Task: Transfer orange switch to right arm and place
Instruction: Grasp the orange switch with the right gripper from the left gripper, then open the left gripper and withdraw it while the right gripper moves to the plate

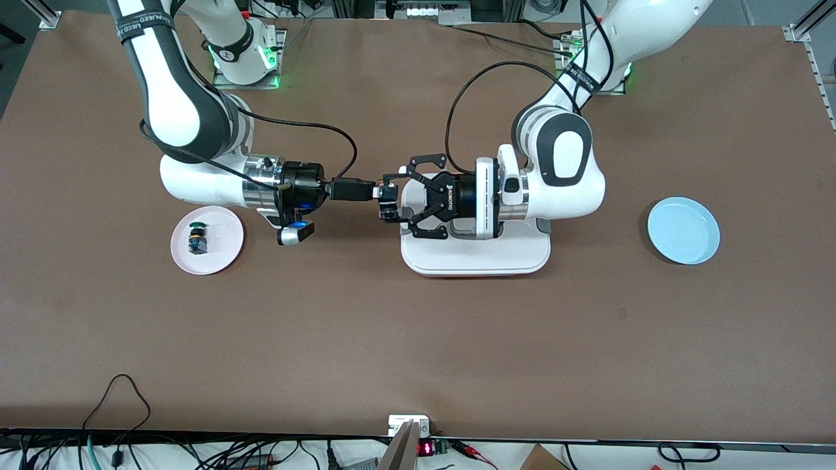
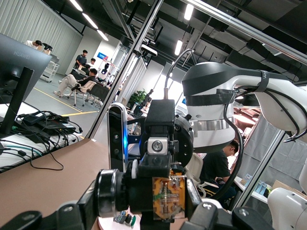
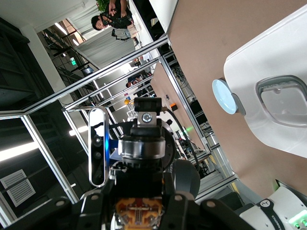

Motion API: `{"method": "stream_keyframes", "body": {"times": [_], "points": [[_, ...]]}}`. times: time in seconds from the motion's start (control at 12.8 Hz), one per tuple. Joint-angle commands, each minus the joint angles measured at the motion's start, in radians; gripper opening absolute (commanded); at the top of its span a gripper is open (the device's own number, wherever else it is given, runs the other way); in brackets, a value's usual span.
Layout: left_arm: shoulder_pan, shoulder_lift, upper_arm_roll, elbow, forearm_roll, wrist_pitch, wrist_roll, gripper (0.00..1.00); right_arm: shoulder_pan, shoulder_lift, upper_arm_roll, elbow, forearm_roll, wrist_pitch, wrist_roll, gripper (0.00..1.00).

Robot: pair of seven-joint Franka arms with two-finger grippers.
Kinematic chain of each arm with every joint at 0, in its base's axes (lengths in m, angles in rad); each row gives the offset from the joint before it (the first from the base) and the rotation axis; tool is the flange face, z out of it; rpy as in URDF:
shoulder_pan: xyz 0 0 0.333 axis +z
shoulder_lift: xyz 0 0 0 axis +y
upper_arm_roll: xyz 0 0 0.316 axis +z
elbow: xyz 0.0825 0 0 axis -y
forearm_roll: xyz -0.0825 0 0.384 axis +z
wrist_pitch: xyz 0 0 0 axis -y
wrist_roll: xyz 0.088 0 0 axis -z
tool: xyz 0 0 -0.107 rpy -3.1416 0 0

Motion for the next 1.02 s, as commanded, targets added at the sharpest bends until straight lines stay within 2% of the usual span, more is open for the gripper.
{"method": "stream_keyframes", "body": {"times": [0.0, 0.08, 0.31, 0.47, 0.63, 0.71, 0.86, 0.94], "points": [[-0.002, -0.002, -0.001, 0.011, -0.024, 0.006, 0.014, 0.51, 0.001, -0.025, 0.007, -0.028, 0.019, 0.011, -0.02, 0.14], [-0.001, -0.002, -0.001, 0.01, -0.021, 0.003, 0.015, 1.0, 0.0, -0.025, 0.007, -0.028, 0.019, 0.011, -0.02, 0.12], [0.005, -0.003, -0.001, 0.005, -0.019, -0.022, 0.011, 1.0, -0.002, -0.029, 0.007, -0.027, 0.018, 0.011, -0.01, 0.11], [0.024, -0.002, 0.005, 0.004, -0.013, -0.088, -0.03, 1.0, -0.008, -0.034, 0.006, -0.022, 0.018, 0.006, -0.005, 0.11], [0.071, -0.003, 0.002, 0.011, 0.095, -0.149, -0.137, 1.0, -0.038, -0.034, 0.006, -0.018, 0.002, -0.003, -0.003, 0.11], [0.106, -0.003, 0.002, 0.019, 0.167, -0.202, -0.208, 1.0, -0.049, -0.043, 0.006, -0.018, -0.051, -0.011, 0.01, 0.11], [0.187, -0.012, 0.001, 0.024, 0.314, -0.323, -0.367, 1.0, -0.087, -0.063, 0.006, -0.009, -0.207, -0.023, 0.046, 0.11], [0.211, -0.023, 0.007, 0.057, 0.412, -0.367, -0.459, 1.0, -0.1, -0.071, 0.006, 0.007, -0.296, -0.049, 0.049, 0.11]]}}
